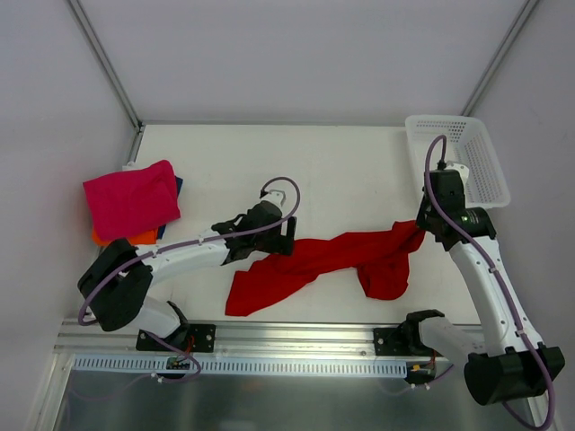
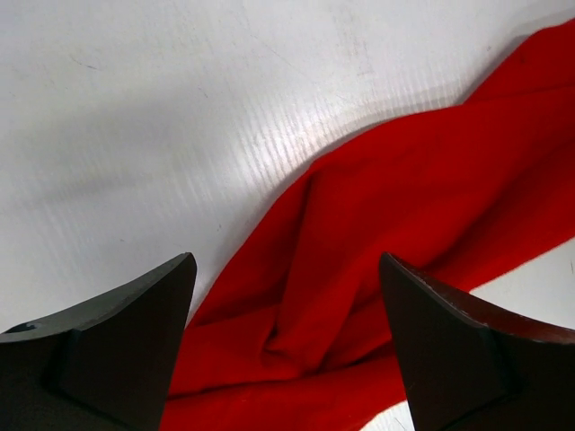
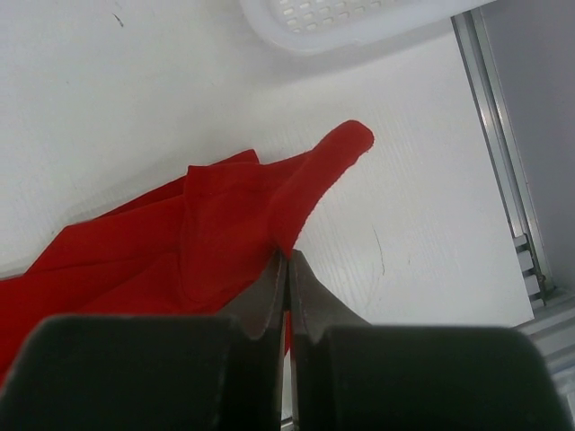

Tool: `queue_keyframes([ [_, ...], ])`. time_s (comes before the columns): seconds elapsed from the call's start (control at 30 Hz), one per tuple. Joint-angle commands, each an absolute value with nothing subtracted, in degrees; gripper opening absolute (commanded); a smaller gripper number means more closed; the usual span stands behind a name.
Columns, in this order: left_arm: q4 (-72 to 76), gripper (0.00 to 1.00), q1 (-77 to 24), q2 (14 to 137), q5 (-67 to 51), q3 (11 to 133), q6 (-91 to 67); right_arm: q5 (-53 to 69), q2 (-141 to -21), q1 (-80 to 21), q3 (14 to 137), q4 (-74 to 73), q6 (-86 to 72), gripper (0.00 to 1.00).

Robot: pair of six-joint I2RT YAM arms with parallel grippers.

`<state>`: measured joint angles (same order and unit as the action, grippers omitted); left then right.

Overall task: Fold and stack the t-shirts
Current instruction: Flatten the tshirt out

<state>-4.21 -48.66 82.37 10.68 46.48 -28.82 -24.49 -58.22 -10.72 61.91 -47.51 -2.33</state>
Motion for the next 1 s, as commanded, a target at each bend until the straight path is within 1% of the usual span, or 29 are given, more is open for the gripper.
queue_keyframes([
  [0.0, -0.7, 0.84, -46.5, 81.21, 7.57, 44.65, -28.21, -24.08, -56.78, -11.16, 60.04, -46.32, -2.64, 0.01],
  [0.43, 2.99, 0.83, -46.05, 86.39, 4.22, 43.24, -28.74, -23.03, -57.48, -11.16, 55.2, -43.86, -3.87, 0.0],
  [0.6, 2.99, 0.79, -46.05, 90.7, 4.83, 44.29, -28.57, -22.68, -57.13, -11.16, 54.14, -43.24, -4.13, 0.0],
  [0.73, 2.81, 0.65, -46.05, 93.34, 6.24, 45.17, -28.39, -22.68, -56.95, -11.16, 53.53, -43.07, -4.13, 0.01],
  [0.77, 2.73, 0.55, -46.05, 94.04, 6.59, 45.35, -28.48, -22.85, -56.69, -11.16, 53.35, -42.98, -4.13, 0.0],
  [0.8, 2.64, 0.49, -46.05, 94.22, 6.77, 45.61, -28.48, -22.94, -56.52, -11.16, 53.26, -42.98, -4.04, 0.01],
  [0.83, 2.46, 0.4, -46.05, 94.57, 6.94, 45.7, -28.48, -22.94, -56.43, -11.16, 53.17, -42.98, -4.04, 0.0],
  [0.87, 2.29, 0.17, -45.97, 94.92, 7.2, 45.96, -28.65, -22.94, -56.25, -11.16, 53.17, -43.07, -4.04, 0.0],
  [0.9, 2.02, 0.06, -46.05, 95.1, 7.99, 46.31, -28.74, -22.68, -56.16, -11.25, 53.09, -42.98, -3.87, 0.0],
  [0.93, 1.06, 0.0, -46.05, 95.18, 8.61, 46.58, -28.91, -22.59, -56.08, -11.16, 53.09, -42.98, -3.95, 0.01],
  [0.97, 0.71, 0.0, -45.97, 95.27, 9.05, 46.76, -28.92, -22.5, -56.07, -11.16, 53.09, -43.07, -3.87, 0.0],
])
